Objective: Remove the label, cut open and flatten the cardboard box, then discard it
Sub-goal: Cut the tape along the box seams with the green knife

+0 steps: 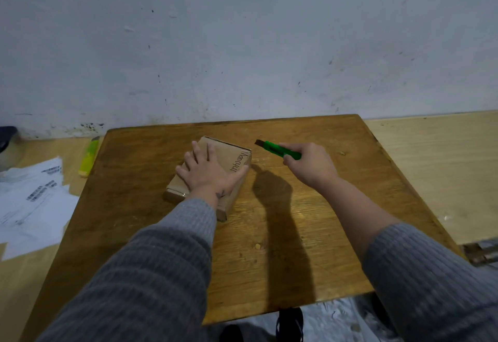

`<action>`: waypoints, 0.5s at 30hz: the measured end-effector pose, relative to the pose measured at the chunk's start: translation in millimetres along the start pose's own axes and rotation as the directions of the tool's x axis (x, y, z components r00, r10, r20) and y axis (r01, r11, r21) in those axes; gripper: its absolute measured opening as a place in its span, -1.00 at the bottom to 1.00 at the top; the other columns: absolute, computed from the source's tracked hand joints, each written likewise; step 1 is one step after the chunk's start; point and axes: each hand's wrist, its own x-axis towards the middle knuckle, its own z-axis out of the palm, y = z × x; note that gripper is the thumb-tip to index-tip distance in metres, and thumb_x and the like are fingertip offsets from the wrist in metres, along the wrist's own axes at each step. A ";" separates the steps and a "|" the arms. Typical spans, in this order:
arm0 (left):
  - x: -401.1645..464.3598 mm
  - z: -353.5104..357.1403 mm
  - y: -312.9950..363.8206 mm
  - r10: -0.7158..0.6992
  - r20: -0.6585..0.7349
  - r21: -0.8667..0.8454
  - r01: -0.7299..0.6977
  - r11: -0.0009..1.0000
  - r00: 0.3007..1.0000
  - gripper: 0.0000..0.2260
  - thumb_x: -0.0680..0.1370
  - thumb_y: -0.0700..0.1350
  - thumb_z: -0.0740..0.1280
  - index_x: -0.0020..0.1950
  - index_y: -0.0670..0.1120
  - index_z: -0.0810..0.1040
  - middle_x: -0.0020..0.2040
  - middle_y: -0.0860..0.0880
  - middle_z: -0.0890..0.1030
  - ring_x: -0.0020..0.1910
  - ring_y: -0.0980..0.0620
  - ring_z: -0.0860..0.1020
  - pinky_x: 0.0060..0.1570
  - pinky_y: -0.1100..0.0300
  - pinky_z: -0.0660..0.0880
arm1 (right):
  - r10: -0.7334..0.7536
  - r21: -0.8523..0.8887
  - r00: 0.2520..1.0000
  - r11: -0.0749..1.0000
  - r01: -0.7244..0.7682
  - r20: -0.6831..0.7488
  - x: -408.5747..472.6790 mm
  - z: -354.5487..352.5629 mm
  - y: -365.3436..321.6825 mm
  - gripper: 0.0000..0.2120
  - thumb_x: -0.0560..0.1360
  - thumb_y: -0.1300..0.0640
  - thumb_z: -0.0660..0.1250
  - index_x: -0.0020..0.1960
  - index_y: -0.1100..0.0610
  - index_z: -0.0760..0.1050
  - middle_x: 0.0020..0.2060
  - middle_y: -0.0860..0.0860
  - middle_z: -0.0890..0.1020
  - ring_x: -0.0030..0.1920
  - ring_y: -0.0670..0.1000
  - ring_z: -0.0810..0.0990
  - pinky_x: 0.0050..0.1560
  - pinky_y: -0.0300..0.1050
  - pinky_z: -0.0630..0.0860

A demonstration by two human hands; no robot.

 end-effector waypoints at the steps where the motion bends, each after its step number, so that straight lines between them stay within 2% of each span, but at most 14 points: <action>1: 1.4 1.0 6.4 -0.023 -0.004 -0.018 0.023 1.000 1.000 0.11 0.23 0.63 0.05 0.58 0.02 -0.16 0.58 -0.13 -0.23 0.53 -0.24 -0.11 0.40 -0.30 -0.06 | 0.016 0.030 1.000 0.999 -0.016 -0.010 2.4 -0.2 2.5 -0.67 0.54 0.07 0.26 0.28 -0.14 0.49 -0.19 -0.01 0.60 -0.38 -0.01 0.51 -0.42 -0.18 0.41; 5: 10.5 3.1 30.1 -0.082 0.006 -0.074 0.083 0.994 0.997 0.11 0.25 0.62 0.07 0.58 0.00 -0.19 0.56 -0.16 -0.28 0.53 -0.26 -0.18 0.41 -0.30 -0.13 | 0.071 0.152 0.997 0.986 -0.070 -0.006 11.8 2.5 11.5 -0.66 0.54 0.10 0.28 0.29 -0.13 0.49 -0.14 0.00 0.63 -0.37 0.00 0.54 -0.36 -0.09 0.52; 9: 25.3 4.9 50.5 -0.141 -0.016 -0.100 0.139 0.985 0.990 0.10 0.27 0.60 0.08 0.58 -0.01 -0.19 0.56 -0.17 -0.28 0.53 -0.25 -0.21 0.41 -0.32 -0.15 | 0.097 0.198 0.995 0.975 -0.097 0.010 29.0 6.8 23.9 -0.65 0.53 0.11 0.29 0.29 -0.13 0.48 -0.01 0.05 0.66 -0.31 0.06 0.62 -0.25 0.03 0.62; 15: 44.8 5.3 71.3 -0.133 -0.047 -0.067 0.130 0.989 0.990 0.05 0.31 0.60 -0.08 0.58 -0.06 -0.23 0.58 -0.09 -0.27 0.53 -0.17 -0.30 0.33 -0.42 -0.29 | 0.094 0.197 0.995 0.975 -0.098 0.032 65.5 2.4 40.1 -0.64 0.54 0.10 0.29 0.32 -0.13 0.46 0.14 0.06 0.62 -0.31 -0.04 0.57 -0.41 -0.19 0.49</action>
